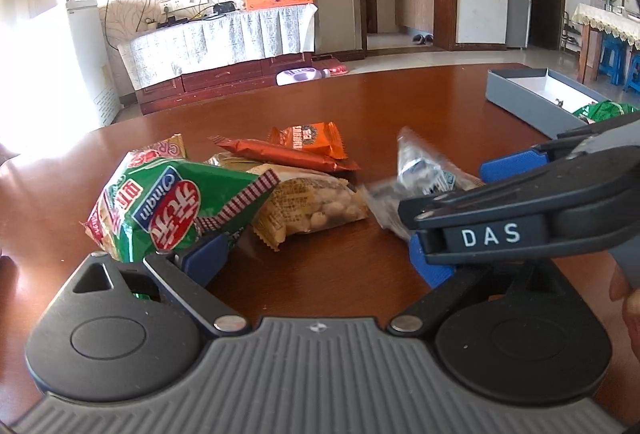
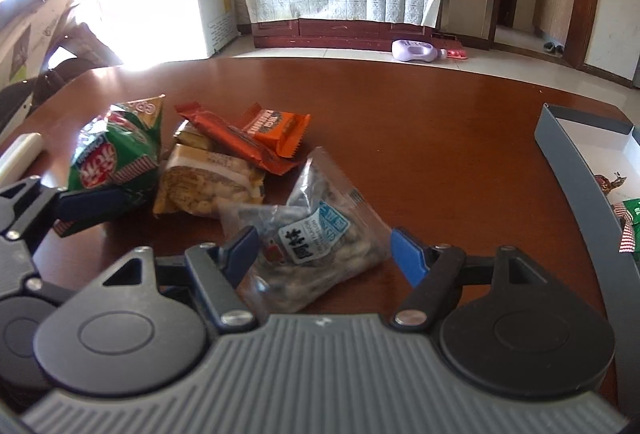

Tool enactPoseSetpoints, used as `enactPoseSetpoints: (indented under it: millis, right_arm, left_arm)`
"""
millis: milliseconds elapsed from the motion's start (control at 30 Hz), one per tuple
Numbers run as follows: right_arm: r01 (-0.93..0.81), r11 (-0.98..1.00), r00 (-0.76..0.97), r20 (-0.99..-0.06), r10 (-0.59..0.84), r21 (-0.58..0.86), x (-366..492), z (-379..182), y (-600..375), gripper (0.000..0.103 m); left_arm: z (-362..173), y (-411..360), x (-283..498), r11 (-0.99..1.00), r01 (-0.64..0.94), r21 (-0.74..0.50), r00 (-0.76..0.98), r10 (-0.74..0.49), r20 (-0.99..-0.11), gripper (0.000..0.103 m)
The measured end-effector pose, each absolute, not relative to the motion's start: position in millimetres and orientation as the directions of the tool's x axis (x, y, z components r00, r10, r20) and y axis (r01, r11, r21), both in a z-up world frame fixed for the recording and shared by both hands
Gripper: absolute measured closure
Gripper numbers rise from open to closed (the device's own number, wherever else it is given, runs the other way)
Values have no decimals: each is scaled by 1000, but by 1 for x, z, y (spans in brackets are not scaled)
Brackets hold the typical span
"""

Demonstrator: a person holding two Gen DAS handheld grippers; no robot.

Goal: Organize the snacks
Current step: 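Withdraw both tools from the gray box and move toward the snack pile, then close left tool on yellow peanut bag while right tool grasps clear seed bag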

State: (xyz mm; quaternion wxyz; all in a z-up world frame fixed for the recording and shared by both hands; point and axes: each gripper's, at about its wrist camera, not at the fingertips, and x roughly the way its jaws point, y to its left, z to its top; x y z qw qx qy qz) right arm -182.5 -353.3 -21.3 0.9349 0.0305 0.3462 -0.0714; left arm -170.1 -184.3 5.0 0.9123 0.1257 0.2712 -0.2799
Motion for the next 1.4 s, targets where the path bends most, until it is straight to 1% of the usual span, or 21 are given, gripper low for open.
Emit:
enactPoseSetpoints:
  millis: [67,100,133,167,200,233,367,467,500,533,567,600,933,1000,1133,1167,1233,1267,1300,1400]
  right_arm:
    - [146,989,751,-653,-98,20,-182,-23,-358,30]
    - [141,990,754,-650,-92,23,-183,-23,-361,36]
    - [147,989,753,-649,-104,12,-184,-21,-363,36]
    - [155,988,753,-647,-117,1,-185,-20,-367,44]
    - [160,987,747,-653,-125,-6,-187,-19,-371,59]
    - [163,987,743,-658,-123,-1,-189,-19,-377,62]
    - [170,985,730,-672,-124,3,-198,-16,-393,62]
    - [179,984,720,-684,-115,23,-203,-14,-400,58]
    - [181,983,717,-689,-108,35,-204,-14,-402,50]
    - [181,983,716,-691,-103,41,-206,-13,-403,46]
    - [178,983,718,-689,-102,40,-207,-12,-404,40]
    - [175,984,721,-684,-108,29,-208,-11,-404,38]
    - [158,987,728,-674,-124,-10,-212,-4,-407,36]
    - [157,987,730,-672,-128,-17,-214,-3,-406,32]
    - [156,987,736,-663,-135,-27,-216,-2,-404,32]
    - [156,987,735,-664,-134,-27,-215,-2,-404,32]
    - [139,990,730,-672,-120,-25,-213,-3,-401,32]
    - [124,992,727,-677,-112,-31,-212,-3,-398,32]
    - [106,993,724,-681,-110,-47,-212,-4,-394,30]
    - [47,990,708,-695,-129,-136,-210,-9,-378,22]
  left_arm:
    - [5,-186,-171,808,584,80,696,-447,-562,4]
    - [5,-186,-171,808,583,78,696,-448,-561,4]
    - [4,-186,-170,808,585,72,692,-452,-563,4]
    - [4,-187,-169,806,588,65,687,-456,-566,4]
    - [3,-189,-168,806,589,60,684,-458,-568,4]
    - [4,-191,-167,806,589,58,684,-459,-568,4]
    - [3,-198,-159,819,572,40,690,-454,-564,4]
    - [3,-200,-148,830,558,22,693,-451,-563,4]
    - [3,-201,-144,832,555,15,693,-452,-562,3]
    - [3,-201,-139,835,551,8,693,-452,-562,3]
    - [3,-202,-135,837,547,0,692,-453,-562,3]
    - [3,-202,-132,837,547,-10,689,-456,-563,3]
    - [3,-209,-107,852,517,-80,695,-472,-542,3]
    - [2,-212,-105,856,512,-77,696,-466,-546,3]
    - [1,-218,-104,852,520,-60,695,-463,-551,4]
    - [1,-219,-105,853,520,-55,694,-459,-554,7]
    - [-1,-220,-106,857,513,-45,690,-443,-573,29]
    - [-2,-220,-105,856,515,-53,679,-445,-585,34]
    - [-4,-217,-107,852,518,-73,670,-458,-585,36]
    - [-5,-211,-111,852,516,-90,662,-463,-589,37]
